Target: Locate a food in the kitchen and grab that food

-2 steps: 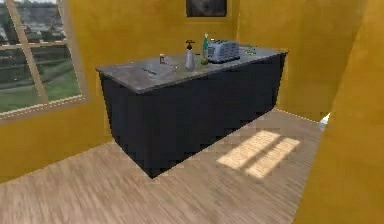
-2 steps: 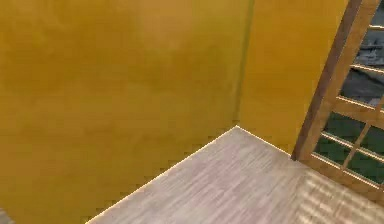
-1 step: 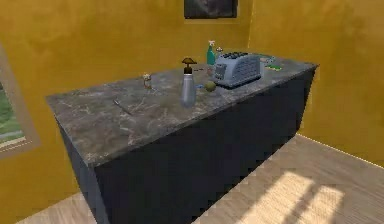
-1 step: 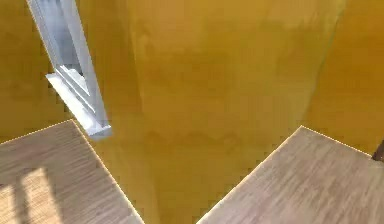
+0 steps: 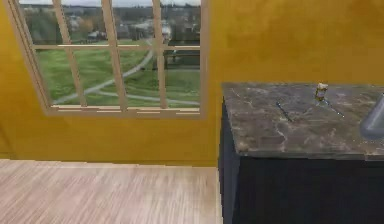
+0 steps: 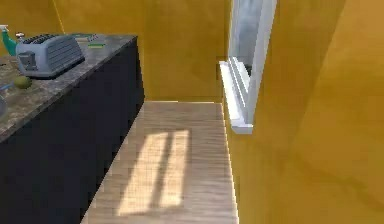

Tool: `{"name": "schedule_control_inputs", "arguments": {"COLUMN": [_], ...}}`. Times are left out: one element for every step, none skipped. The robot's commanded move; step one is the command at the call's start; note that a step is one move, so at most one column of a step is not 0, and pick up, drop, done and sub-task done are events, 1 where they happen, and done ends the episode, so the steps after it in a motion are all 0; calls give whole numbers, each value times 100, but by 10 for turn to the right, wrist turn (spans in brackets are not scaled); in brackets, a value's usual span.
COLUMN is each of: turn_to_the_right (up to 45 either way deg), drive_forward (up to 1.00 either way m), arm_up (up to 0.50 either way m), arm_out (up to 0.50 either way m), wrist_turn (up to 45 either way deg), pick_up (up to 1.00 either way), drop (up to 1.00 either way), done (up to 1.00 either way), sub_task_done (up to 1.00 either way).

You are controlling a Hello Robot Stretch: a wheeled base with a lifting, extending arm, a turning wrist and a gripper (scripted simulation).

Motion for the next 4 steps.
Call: {"name": "schedule_control_inputs", "arguments": {"turn_to_the_right": [-360,-30,450,450], "drive_forward": [0,0,0,0], "arm_up": [0,0,0,0], "arm_out": [0,0,0,0], "wrist_turn": [0,0,0,0], "pick_up": [0,0,0,0], "drop": [0,0,0,0], "done": [0,0,0,0], "sub_task_done": [0,0,0,0]}}
